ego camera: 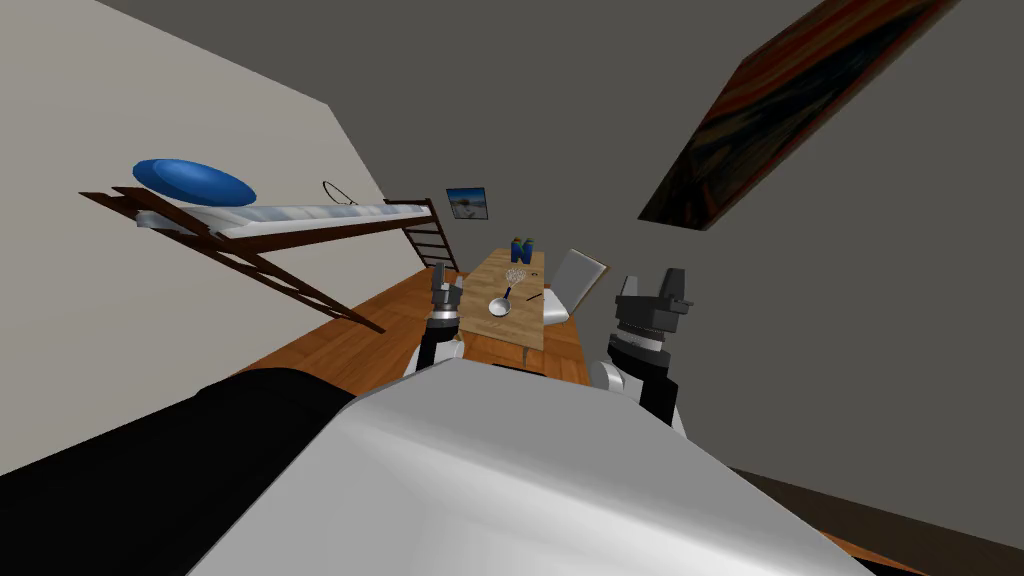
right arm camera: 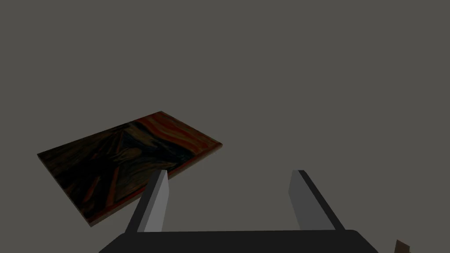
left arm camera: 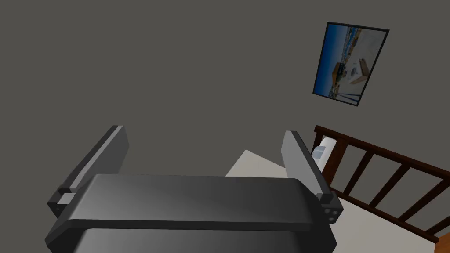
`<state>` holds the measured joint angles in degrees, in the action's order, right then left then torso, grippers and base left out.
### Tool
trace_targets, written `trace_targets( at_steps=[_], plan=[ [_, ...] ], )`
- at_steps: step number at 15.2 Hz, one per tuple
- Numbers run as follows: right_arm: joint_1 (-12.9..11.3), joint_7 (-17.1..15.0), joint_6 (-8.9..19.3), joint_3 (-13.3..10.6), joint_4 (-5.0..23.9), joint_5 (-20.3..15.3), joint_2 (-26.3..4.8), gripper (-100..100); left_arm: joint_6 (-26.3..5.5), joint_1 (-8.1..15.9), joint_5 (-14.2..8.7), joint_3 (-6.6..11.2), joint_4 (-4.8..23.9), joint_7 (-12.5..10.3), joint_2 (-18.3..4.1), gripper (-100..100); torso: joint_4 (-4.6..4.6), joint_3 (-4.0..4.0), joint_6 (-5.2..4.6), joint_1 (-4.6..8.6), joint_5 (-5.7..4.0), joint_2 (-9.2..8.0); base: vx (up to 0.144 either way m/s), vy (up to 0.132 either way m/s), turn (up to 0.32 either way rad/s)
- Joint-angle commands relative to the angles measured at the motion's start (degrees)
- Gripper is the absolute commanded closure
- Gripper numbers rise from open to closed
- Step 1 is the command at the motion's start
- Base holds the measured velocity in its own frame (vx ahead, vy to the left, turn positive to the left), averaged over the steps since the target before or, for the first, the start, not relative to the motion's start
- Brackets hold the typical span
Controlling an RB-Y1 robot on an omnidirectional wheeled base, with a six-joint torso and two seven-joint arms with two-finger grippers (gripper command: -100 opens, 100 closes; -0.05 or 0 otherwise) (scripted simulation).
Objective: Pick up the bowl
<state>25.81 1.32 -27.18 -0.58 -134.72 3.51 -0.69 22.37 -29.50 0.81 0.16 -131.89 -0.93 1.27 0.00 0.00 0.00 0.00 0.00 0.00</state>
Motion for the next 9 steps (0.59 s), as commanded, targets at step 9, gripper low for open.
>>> trace_targets(
  at_steps=[9],
  plan=[
    [0.0, 0.0, 0.0, 0.0, 0.0, 0.0, 0.0, 0, -6.65, 3.27, -0.99, 1.07, 4.27, 0.26, -9.63, -100, -0.01, 0.03, -0.01, -0.05, 0.01, -0.05, -0.01, 0.004, -0.071]
  ],
)
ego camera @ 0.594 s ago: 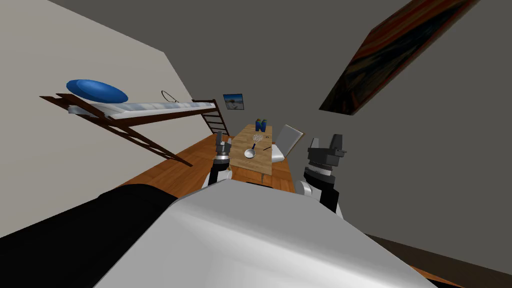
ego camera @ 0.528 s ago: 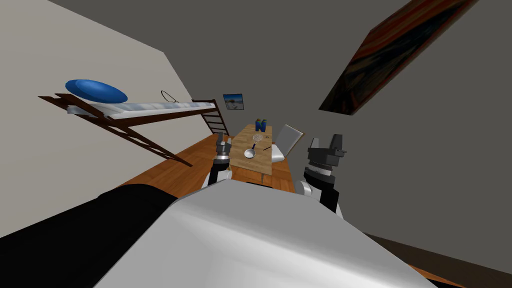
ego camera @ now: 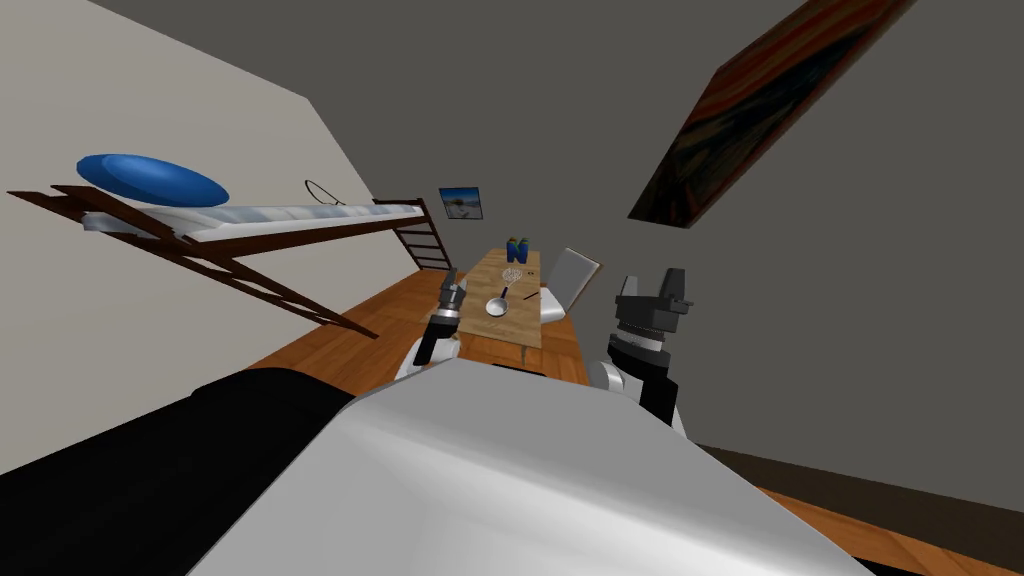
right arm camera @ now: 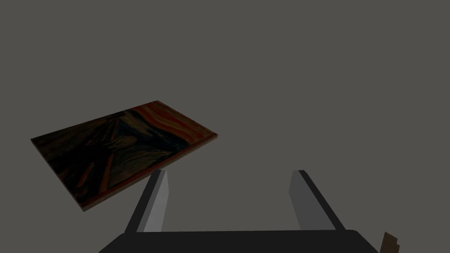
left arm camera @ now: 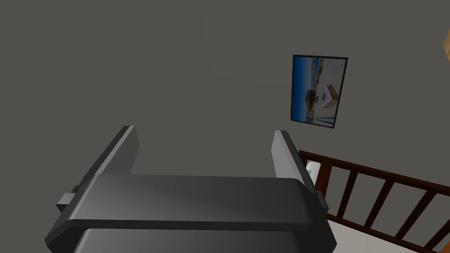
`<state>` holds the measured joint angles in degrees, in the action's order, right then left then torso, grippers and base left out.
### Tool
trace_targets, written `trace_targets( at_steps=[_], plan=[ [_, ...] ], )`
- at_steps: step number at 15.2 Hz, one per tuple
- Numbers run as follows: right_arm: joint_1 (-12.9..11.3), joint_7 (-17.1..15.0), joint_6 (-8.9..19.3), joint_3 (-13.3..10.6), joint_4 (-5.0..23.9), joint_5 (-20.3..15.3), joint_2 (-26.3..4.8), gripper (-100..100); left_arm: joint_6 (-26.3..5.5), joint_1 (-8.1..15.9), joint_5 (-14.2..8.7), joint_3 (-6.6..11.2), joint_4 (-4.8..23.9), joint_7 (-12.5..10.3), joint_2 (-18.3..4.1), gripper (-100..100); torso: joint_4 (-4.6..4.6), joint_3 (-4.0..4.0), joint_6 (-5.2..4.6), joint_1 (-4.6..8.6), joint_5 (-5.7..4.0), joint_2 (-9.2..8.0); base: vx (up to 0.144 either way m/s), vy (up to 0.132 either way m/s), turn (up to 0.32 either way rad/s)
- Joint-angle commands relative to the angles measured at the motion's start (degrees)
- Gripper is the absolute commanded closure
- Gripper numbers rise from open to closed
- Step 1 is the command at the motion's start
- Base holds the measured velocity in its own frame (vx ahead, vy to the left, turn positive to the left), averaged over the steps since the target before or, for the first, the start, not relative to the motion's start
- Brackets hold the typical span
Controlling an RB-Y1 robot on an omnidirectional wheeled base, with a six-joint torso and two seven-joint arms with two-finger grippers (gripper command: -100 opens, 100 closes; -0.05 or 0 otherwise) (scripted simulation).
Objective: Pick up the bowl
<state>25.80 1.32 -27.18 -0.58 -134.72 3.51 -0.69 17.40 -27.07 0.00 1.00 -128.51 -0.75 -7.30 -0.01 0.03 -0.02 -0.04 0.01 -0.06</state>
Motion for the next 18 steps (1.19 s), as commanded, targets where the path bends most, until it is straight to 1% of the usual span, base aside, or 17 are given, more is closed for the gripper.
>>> trace_targets(
  at_steps=[1, 2, 3, 4, 5, 6, 7, 8, 9, 10, 11, 12, 14, 15, 16, 17, 18],
  plan=[
    [0.0, 0.0, 0.0, 0.0, 0.0, 0.0, 0.0, 0, -1.68, 0.84, -0.18, 0.23, 0.88, 0.08, -1.06, -100, 0.0, 0.0, 0.0, 0.0, 0.0, 0.0, -0.019, 0.005, -0.09],
    [0.0, 0.0, 0.0, 0.0, 0.0, 0.0, 0.0, 0, -3.51, 1.73, -0.44, 0.53, 2.08, 0.14, -2.22, -100, 0.0, 0.0, 0.01, 0.0, 0.0, 0.0, -0.02, 0.005, -0.098],
    [0.0, 0.0, 0.0, 0.0, 0.0, 0.0, 0.0, 0, -3.51, 1.73, -0.44, 0.53, 2.08, 0.14, -2.22, -100, 0.0, 0.0, 0.0, 0.0, 0.0, 0.0, -0.019, 0.006, -0.078],
    [0.0, 0.0, 0.0, 0.0, 0.0, 0.0, 0.0, 0, -5.48, 2.72, -0.71, 0.87, 3.41, 0.21, -3.28, -100, 0.0, 0.0, 0.01, 0.0, 0.0, 0.0, -0.021, 0.006, -0.085],
    [0.0, 0.0, 0.0, 0.0, 0.0, 0.0, 0.0, 0, -5.54, 2.72, -0.71, 0.87, 3.41, 0.21, -3.28, -100, 0.0, 0.0, 0.0, -0.01, 0.0, -0.01, -0.021, 0.005, -0.09],
    [0.0, 0.0, 0.0, 0.0, 0.0, 0.0, 0.0, 0, -7.42, 3.79, -1.0, 1.24, 4.86, 0.29, -4.25, -100, 0.0, 0.01, 0.01, -0.01, 0.0, -0.01, -0.026, 0.003, -0.151],
    [0.0, 0.0, 0.0, 0.0, 0.0, 0.0, 0.0, 0, -7.75, 3.79, -1.0, 1.24, 4.86, 0.29, -4.25, -100, 0.0, 0.01, -0.01, 0.0, 0.0, -0.02, -0.025, 0.006, -0.12],
    [0.0, 0.0, 0.0, 0.0, 0.0, 0.0, 0.0, 0, -9.49, 4.93, -1.31, 1.64, 6.43, 0.37, -5.15, -100, 0.0, 0.01, 0.0, 0.0, 0.0, -0.02, -0.027, 0.006, -0.12],
    [0.0, 0.0, 0.0, 0.0, 0.0, 0.0, 0.0, 0, -10.14, 4.93, -1.31, 1.64, 6.43, 0.37, -5.15, -100, 0.0, 0.01, -0.01, 0.0, 0.0, -0.03, -0.029, 0.002, -0.098],
    [0.0, 0.0, 0.0, 0.0, 0.0, 0.0, 0.0, 0, -11.43, 6.14, -1.63, 2.08, 8.1, 0.45, -5.98, -100, -0.01, 0.02, 0.01, 0.0, 0.0, -0.03, -0.038, 0.0, -0.142],
    [0.0, 0.0, 0.0, 0.0, 0.0, 0.0, 0.0, 0, -12.68, 6.14, -1.63, 2.08, 8.1, 0.45, -5.98, -100, -0.01, 0.03, -0.01, 0.01, 0.0, -0.05, -0.037, 0.005, -0.122],
    [0.0, 0.0, 0.0, 0.0, 0.0, 0.0, 0.0, 0, -13.98, 7.41, -1.97, 2.54, 9.89, 0.53, -6.73, -100, -0.01, 0.04, 0.01, 0.0, 0.0, -0.06, -0.037, 0.007, -0.126],
    [0.0, 0.0, 0.0, 0.0, 0.0, 0.0, 0.0, 0, -15.36, 7.41, -1.97, 2.54, 9.89, 0.53, -6.73, -100, -0.02, 0.04, 0.01, -0.01, 0.0, -0.07, -0.032, 0.008, -0.082],
    [0.0, 0.0, 0.0, 0.0, 0.0, 0.0, 0.0, 0, -17.16, 8.73, -2.33, 3.03, 11.76, 0.62, -7.41, -100, -0.02, 0.04, 0.03, -0.01, 0.0, -0.06, -0.03, 0.004, -0.113],
    [0.0, 0.0, 0.0, 0.0, 0.0, 0.0, 0.0, 0, -18.18, 8.73, -2.33, 3.03, 11.76, 0.62, -7.41, -100, -0.01, 0.03, 0.0, 0.0, 0.0, -0.06, -0.031, 0.006, -0.117],
    [0.0, 0.0, 0.0, 0.0, 0.0, 0.0, 0.0, 0, -19.5, 10.1, -2.68, 3.55, 13.72, 0.7, -8.0, -100, -0.01, 0.03, 0.0, 0.0, 0.0, -0.05, -0.041, 0.005, -0.156],
    [0.0, 0.0, 0.0, 0.0, 0.0, 0.0, 0.0, 0, -20.9, 10.1, -2.68, 3.55, 13.72, 0.7, -8.0, -100, -0.02, 0.04, -0.01, -0.01, 0.0, -0.07, -0.044, 0.005, -0.124]
  ],
)
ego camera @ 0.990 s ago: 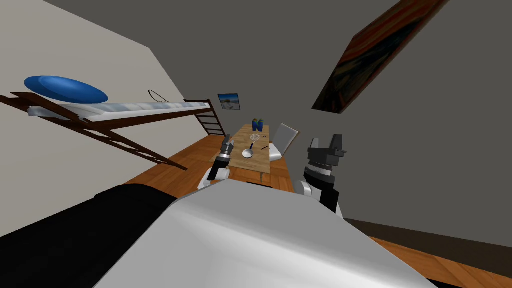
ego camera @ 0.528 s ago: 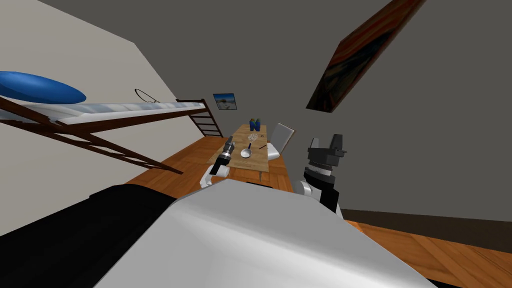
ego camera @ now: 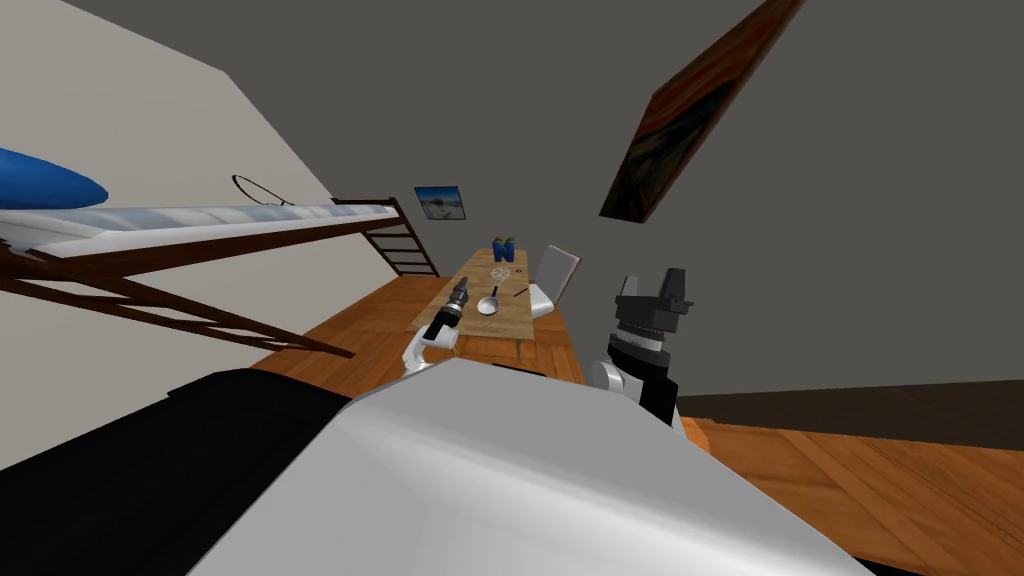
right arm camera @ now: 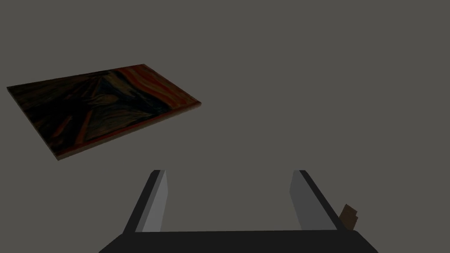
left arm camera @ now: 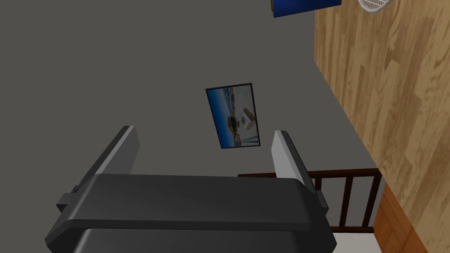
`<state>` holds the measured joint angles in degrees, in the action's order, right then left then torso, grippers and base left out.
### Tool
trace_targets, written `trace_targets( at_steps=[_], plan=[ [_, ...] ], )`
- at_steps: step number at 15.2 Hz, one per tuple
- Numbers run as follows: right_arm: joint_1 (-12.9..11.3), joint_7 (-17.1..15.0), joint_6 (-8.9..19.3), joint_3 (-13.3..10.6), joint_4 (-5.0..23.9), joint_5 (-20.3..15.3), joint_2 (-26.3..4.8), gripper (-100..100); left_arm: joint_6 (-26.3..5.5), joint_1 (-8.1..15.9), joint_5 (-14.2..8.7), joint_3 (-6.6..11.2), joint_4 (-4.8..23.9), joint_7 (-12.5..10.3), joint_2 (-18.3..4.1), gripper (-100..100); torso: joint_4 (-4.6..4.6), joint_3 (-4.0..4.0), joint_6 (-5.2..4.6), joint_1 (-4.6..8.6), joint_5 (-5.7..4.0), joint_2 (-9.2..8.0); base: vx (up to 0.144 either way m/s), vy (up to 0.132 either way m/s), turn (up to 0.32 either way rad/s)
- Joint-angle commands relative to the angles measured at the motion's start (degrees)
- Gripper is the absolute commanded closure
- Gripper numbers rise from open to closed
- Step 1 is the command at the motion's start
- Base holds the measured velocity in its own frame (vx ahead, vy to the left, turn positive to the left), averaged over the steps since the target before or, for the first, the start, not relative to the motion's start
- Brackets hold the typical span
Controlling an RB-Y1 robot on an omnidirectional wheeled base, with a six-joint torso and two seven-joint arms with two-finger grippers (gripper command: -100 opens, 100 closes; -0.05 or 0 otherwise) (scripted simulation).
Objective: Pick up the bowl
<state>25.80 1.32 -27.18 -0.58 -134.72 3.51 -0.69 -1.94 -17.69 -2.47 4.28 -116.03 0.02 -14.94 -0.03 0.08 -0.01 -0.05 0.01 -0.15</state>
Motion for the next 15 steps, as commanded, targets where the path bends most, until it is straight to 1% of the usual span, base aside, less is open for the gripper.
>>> trace_targets(
  at_steps=[1, 2, 3, 4, 5, 7, 8, 10, 11, 13, 14, 15],
  plan=[
    [0.0, 0.0, 0.0, 0.0, 0.0, 0.0, 0.0, 0, -1.77, 0.72, -0.2, 0.27, 1.24, -0.06, -0.36, -100, 0.0, 0.0, 0.0, 0.0, 0.0, 0.0, -0.03, 0.003, -0.037],
    [0.0, 0.0, 0.0, 0.0, 0.0, 0.0, 0.0, 0, -3.81, 2.13, -0.56, 0.8, 3.27, 0.03, -0.89, -100, 0.0, -0.01, 0.01, 0.01, 0.0, 0.02, -0.036, 0.002, -0.114],
    [0.0, 0.0, 0.0, 0.0, 0.0, 0.0, 0.0, 0, -4.81, 2.13, -0.56, 0.8, 3.27, 0.03, -0.89, -100, 0.0, -0.01, -0.02, 0.01, 0.0, 0.02, -0.037, 0.005, -0.124],
    [0.0, 0.0, 0.0, 0.0, 0.0, 0.0, 0.0, 0, -4.81, 2.13, -0.56, 0.8, 3.27, 0.03, -0.89, -100, 0.0, -0.01, 0.0, 0.0, 0.0, 0.02, -0.024, 0.005, -0.052],
    [0.0, 0.0, 0.0, 0.0, 0.0, 0.0, 0.0, 0, -6.94, 3.58, -0.91, 1.35, 5.37, 0.12, -1.34, -100, 0.0, -0.02, 0.01, 0.0, 0.0, 0.04, -0.033, 0.006, -0.119],
    [0.0, 0.0, 0.0, 0.0, 0.0, 0.0, 0.0, 0, -7.94, 3.58, -0.91, 1.35, 5.37, 0.12, -1.34, -100, 0.0, -0.01, -0.01, 0.0, 0.0, 0.03, -0.031, 0.005, -0.095],
    [0.0, 0.0, 0.0, 0.0, 0.0, 0.0, 0.0, 0, -9.49, 5.06, -1.25, 1.92, 7.51, 0.2, -1.73, -100, 0.0, -0.02, 0.01, 0.0, 0.0, 0.04, -0.032, 0.004, -0.113],
    [0.0, 0.0, 0.0, 0.0, 0.0, 0.0, 0.0, 0, -11.13, 5.06, -1.25, 1.92, 7.51, 0.2, -1.73, -100, 0.0, -0.01, -0.01, 0.01, 0.0, 0.03, -0.033, 0.003, -0.096],
    [0.0, 0.0, 0.0, 0.0, 0.0, 0.0, 0.0, 0, -12.74, 6.57, -1.59, 2.51, 9.68, 0.29, -2.03, -100, 0.0, -0.02, 0.01, 0.01, 0.0, 0.04, -0.034, 0.005, -0.142],
    [0.0, 0.0, 0.0, 0.0, 0.0, 0.0, 0.0, 0, -14.37, 6.57, -1.59, 2.51, 9.68, 0.29, -2.03, -100, 0.0, -0.01, 0.0, -0.01, 0.0, 0.03, -0.03, 0.009, -0.079],
    [0.01, 0.0, 0.0, 0.0, 0.0, 0.0, 0.0, 0, -16.05, 8.09, -1.92, 3.12, 11.88, 0.38, -2.26, -100, 0.0, -0.02, 0.02, -0.02, 0.0, 0.04, -0.029, 0.009, -0.096],
    [0.0, 0.0, 0.0, 0.0, 0.0, 0.0, 0.0, 0, -16.88, 8.09, -1.92, 3.12, 11.88, 0.38, -2.26, -100, 0.01, -0.03, -0.01, -0.03, 0.01, 0.05, -0.035, 0.009, -0.136]
  ],
)
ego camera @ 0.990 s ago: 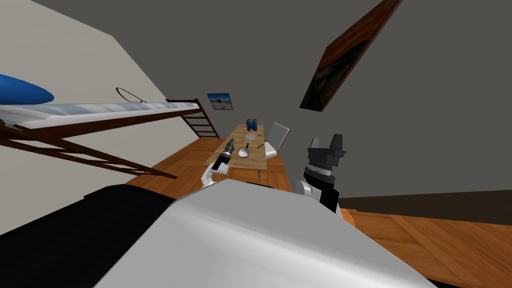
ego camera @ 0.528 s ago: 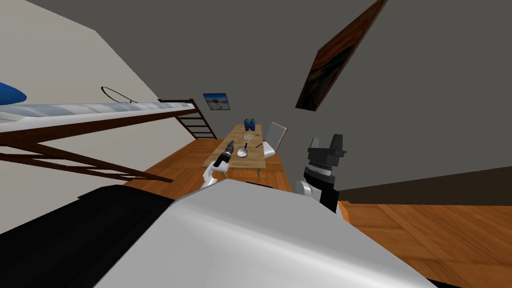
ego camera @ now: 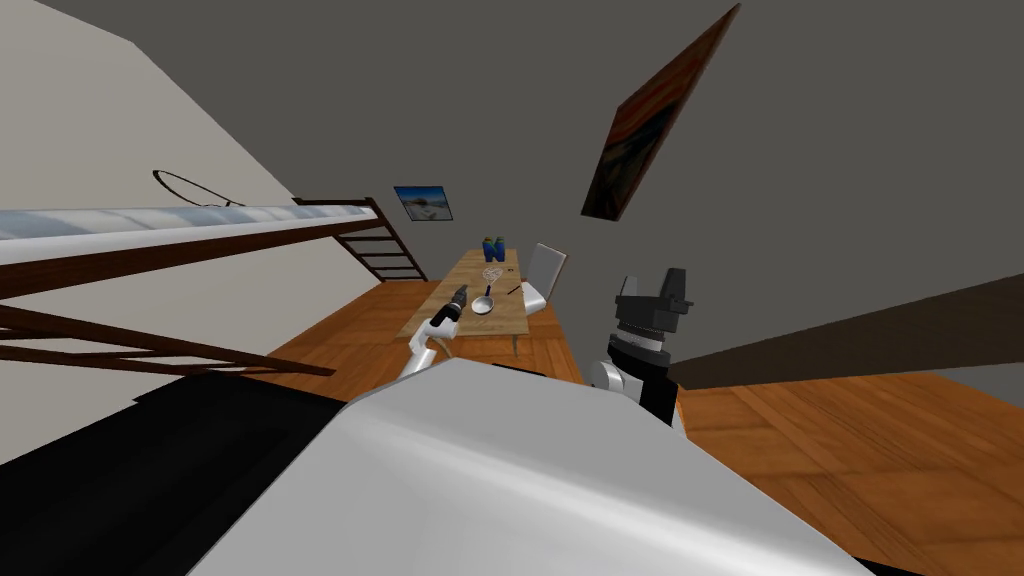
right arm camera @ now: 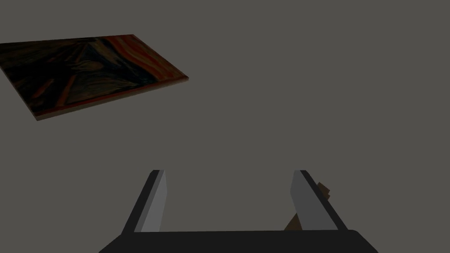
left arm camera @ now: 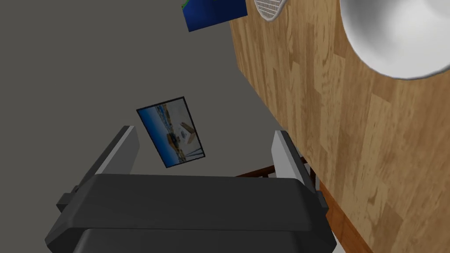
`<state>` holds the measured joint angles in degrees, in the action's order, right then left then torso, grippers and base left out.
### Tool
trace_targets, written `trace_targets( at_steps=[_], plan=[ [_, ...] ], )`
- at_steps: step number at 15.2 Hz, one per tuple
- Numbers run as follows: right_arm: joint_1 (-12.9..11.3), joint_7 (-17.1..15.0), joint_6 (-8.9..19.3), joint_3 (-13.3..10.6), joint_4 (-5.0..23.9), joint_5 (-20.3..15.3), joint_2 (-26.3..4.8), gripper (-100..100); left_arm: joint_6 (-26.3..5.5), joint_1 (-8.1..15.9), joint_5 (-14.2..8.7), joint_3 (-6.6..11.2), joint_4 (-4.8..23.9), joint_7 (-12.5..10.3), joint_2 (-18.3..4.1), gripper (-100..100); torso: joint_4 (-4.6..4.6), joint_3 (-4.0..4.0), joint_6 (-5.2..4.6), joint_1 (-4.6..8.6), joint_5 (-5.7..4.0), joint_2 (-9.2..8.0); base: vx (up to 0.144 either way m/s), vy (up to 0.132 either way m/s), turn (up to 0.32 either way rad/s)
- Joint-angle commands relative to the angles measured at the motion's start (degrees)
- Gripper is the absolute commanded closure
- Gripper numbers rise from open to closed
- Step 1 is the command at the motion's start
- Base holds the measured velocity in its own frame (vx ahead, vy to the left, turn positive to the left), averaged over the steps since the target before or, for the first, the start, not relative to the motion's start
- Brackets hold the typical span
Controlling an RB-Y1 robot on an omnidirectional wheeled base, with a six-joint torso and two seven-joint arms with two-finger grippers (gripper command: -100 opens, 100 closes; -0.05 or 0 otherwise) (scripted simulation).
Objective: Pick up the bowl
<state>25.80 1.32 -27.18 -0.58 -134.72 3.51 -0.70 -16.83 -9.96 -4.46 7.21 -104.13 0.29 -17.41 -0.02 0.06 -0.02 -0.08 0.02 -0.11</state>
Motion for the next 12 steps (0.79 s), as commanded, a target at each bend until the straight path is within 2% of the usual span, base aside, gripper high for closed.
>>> trace_targets(
  at_steps=[1, 2, 4, 5, 7, 8, 10, 11, 12],
  plan=[
    [0.0, 0.0, 0.0, 0.0, 0.0, 0.0, 0.0, 0, -2.75, 0.36, 0.07, 0.18, -0.02, 0.11, 0.21, -100, 0.0, 0.0, 0.0, 0.0, 0.0, 0.0, -0.027, 0.008, -0.069],
    [0.0, 0.0, 0.0, 0.0, 0.0, 0.0, 0.0, 0, -4.05, 1.9, -0.24, 0.82, 2.2, 0.2, 0.05, -100, 0.0, 0.0, 0.02, 0.01, -0.01, 0.01, -0.029, 0.01, -0.128],
    [0.0, 0.0, 0.0, 0.0, 0.0, 0.0, 0.0, 0, -6.03, 1.9, -0.24, 0.82, 2.2, 0.2, 0.05, -100, 0.0, 0.0, 0.0, 0.0, 0.0, 0.01, -0.027, 0.011, -0.093],
    [0.01, 0.0, 0.0, 0.0, 0.0, 0.0, 0.0, 0, -7.58, 3.46, -0.54, 1.48, 4.42, 0.28, -0.04, -100, 0.0, -0.01, 0.02, 0.0, 0.0, 0.02, -0.025, 0.013, -0.11],
    [0.0, 0.0, 0.0, 0.0, 0.0, 0.0, 0.0, 0, -9.31, 3.46, -0.54, 1.48, 4.42, 0.28, -0.04, -100, 0.0, -0.01, 0.0, -0.02, 0.0, 0.02, -0.024, 0.013, -0.092],
    [0.01, 0.0, 0.0, 0.0, 0.0, 0.0, 0.0, 0, -10.7, 5.03, -0.82, 2.15, 6.65, 0.36, -0.08, -100, 0.0, -0.02, 0.02, -0.01, 0.0, 0.03, -0.021, 0.011, -0.129],
    [0.0, 0.0, 0.0, 0.0, 0.0, 0.0, 0.0, 0, -12.57, 5.03, -0.82, 2.15, 6.65, 0.36, -0.08, -100, 0.01, -0.02, 0.0, -0.02, 0.0, 0.03, -0.023, 0.015, -0.093],
    [0.01, 0.0, 0.0, 0.0, 0.0, 0.0, 0.0, 0, -14.09, 6.61, -1.08, 2.84, 8.85, 0.44, -0.08, -100, 0.01, -0.02, 0.02, -0.02, 0.0, 0.04, -0.019, 0.019, -0.121],
    [0.0, 0.0, 0.0, 0.0, 0.0, 0.0, 0.0, 0, -15.15, 6.61, -1.08, 2.84, 8.85, 0.44, -0.08, -100, 0.01, -0.03, -0.01, -0.04, 0.01, 0.05, -0.02, 0.023, -0.134]
  ],
)
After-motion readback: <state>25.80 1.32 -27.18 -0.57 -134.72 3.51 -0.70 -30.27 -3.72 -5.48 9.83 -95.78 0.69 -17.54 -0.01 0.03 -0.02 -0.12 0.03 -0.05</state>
